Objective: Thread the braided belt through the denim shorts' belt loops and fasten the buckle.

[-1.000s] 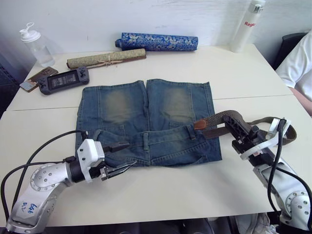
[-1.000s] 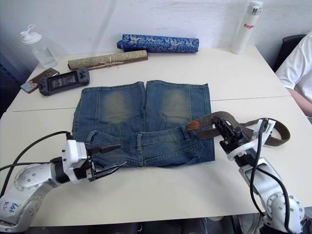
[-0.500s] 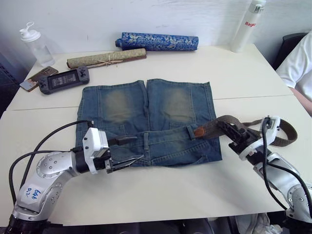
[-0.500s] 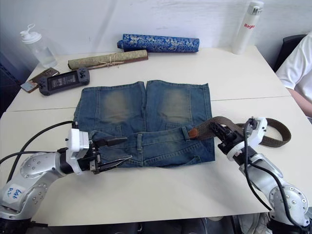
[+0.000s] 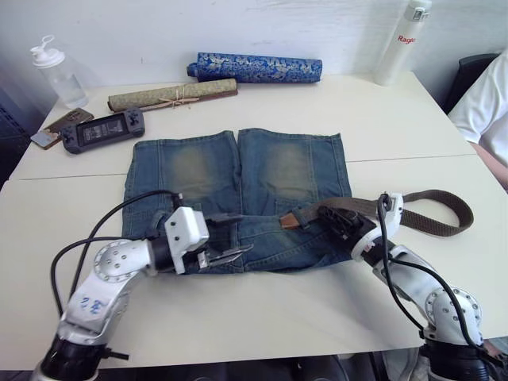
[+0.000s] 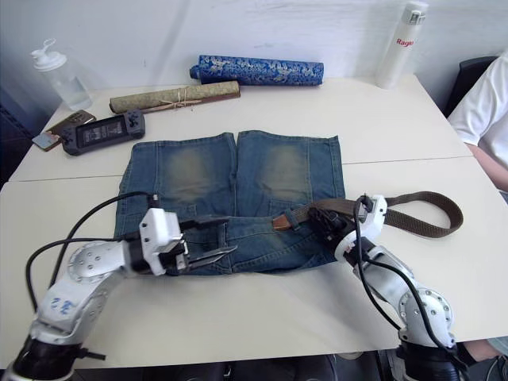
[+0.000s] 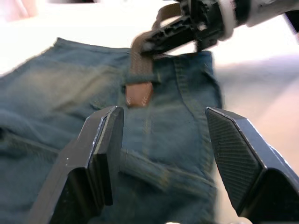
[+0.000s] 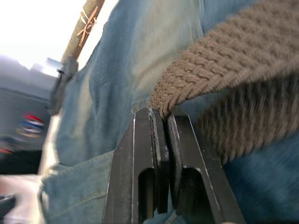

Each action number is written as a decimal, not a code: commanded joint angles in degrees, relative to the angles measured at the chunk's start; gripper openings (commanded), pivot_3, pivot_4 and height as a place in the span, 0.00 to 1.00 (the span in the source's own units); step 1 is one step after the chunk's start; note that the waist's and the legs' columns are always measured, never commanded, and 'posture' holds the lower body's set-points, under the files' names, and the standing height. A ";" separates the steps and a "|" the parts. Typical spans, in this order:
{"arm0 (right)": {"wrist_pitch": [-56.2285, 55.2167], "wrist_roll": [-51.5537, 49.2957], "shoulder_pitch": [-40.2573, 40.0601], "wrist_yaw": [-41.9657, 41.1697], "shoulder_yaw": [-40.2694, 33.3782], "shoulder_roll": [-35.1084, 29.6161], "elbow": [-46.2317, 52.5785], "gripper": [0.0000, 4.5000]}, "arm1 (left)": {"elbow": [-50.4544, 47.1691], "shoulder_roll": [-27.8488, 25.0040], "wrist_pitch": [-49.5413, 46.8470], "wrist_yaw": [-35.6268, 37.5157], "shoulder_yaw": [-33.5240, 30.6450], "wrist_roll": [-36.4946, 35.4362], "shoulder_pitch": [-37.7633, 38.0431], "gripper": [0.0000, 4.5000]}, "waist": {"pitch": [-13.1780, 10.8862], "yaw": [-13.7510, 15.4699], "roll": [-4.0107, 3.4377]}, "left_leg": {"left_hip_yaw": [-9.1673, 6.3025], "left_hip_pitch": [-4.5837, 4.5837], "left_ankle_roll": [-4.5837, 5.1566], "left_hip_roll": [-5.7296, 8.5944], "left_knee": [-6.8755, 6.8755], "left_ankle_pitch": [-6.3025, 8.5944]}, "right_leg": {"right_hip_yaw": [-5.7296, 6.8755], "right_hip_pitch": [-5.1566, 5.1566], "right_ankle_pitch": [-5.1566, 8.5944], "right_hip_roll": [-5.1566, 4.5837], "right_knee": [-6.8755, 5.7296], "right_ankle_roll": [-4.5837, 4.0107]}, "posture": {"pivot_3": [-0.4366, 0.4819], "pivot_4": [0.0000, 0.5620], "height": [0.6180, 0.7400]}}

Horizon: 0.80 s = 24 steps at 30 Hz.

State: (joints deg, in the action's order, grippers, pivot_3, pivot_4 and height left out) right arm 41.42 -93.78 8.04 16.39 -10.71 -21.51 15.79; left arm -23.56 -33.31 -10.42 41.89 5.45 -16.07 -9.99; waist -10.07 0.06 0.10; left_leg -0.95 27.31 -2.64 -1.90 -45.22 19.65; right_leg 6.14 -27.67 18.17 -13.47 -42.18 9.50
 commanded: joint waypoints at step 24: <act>11.15 -19.22 2.51 5.90 -9.43 11.50 -14.35 0.00 | 40.22 8.31 52.61 -25.51 15.47 46.58 -19.55 0.69 | 0.22 0.09 0.34 | 0.02 -0.04 0.08 -0.01 -0.02 0.04 | -0.02 0.01 0.00 0.01 -0.27 0.03 | 0.48 0.27 0.22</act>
State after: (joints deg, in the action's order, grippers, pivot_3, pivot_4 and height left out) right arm 50.46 -112.78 11.77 21.93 -21.04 -11.21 2.38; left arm 14.58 -25.78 42.32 17.00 19.07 28.43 -29.52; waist -9.85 0.16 0.44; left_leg -0.93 27.26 -2.55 -1.90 -45.24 19.70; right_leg 6.12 -27.64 18.17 -13.46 -42.44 9.53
